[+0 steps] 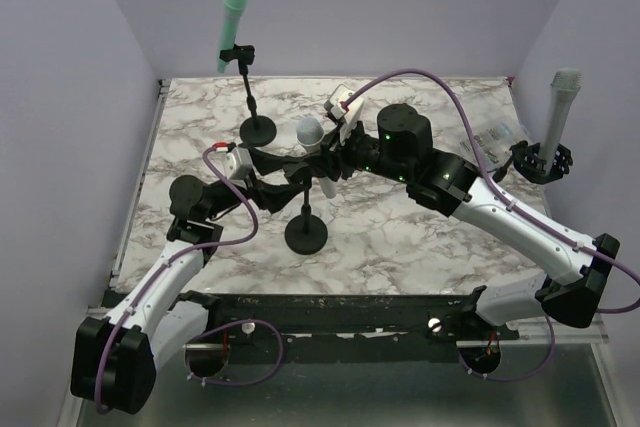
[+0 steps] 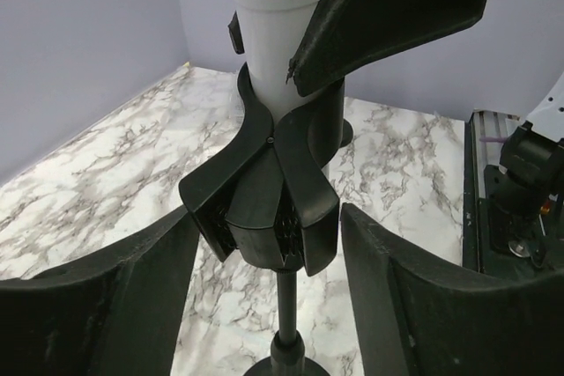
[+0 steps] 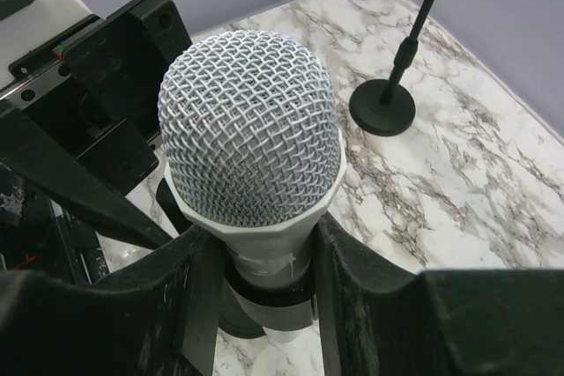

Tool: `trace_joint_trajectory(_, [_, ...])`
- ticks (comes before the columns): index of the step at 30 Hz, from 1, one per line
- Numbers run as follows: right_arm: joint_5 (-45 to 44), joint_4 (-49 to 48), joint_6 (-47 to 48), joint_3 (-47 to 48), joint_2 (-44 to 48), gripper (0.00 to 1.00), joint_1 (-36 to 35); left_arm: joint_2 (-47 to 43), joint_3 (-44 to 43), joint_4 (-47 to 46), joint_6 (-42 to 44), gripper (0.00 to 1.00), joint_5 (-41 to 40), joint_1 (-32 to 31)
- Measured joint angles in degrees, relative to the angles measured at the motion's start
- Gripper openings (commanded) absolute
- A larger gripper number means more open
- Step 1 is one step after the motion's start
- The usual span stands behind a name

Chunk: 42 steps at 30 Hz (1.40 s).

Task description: Remove the microphone from the stand

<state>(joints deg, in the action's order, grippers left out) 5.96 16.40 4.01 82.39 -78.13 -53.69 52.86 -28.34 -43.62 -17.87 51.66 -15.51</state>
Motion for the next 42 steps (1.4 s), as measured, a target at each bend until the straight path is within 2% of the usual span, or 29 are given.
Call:
trace_joint_trajectory(2, [0.13,0.02,0.00,-0.02,0.00,0.01,0.00,0.68,0.00,-0.79,-0.61,0.31,0.02,0.00])
trace_joint_trajectory(5, [0.33,-0.22,-0.35,-0.02,0.00,0.01,0.07,1.92,-0.04,-2.10,-2.27,0.06,0.28,0.04])
trace_joint_trajectory(6, [0.48,-0.22,-0.44,-0.02,0.00,0.01,0.04,2.03,-0.04,-2.23,-2.43,0.02,0.28,0.02])
trace_joint_trajectory(16, [0.76,-0.13,-0.94,0.79,-0.28,0.01,0.00,0.33,-0.04,1.09,0.61,0.00,-0.22,-0.22])
trace_joint_trajectory(25, [0.55,-1.29,-1.86,7.96,0.28,0.01,0.00,-0.09,-1.20,5.01,3.06,0.00,-1.73,-0.50])
trace_joint_trajectory(29, [-5.73,-1.75,-4.98,8.09,3.21,0.01,0.00,-0.31,-1.57,6.51,3.58,0.00,-2.54,-0.61])
trace_joint_trajectory(32, [-14.27,-1.62,-6.97,8.09,6.29,0.01,-0.15,-1.95,-1.73,9.81,3.67,0.09,-5.40,-0.76])
trace_joint_trajectory(35, [-23.43,-0.28,-8.26,8.09,10.25,0.01,-0.15,-4.37,-1.73,13.73,3.82,0.39,-8.70,-1.49])
trace_joint_trajectory(39, [-31.26,0.13,-9.20,4.98,16.44,0.01,-0.15,-8.07,-0.81,17.59,3.74,0.62,-14.86,-3.56])
trace_joint_trajectory(42, [-34.38,0.39,-9.77,0.70,20.00,0.01,-0.13,-10.71,0.33,18.58,1.86,0.70,-18.64,-4.02])
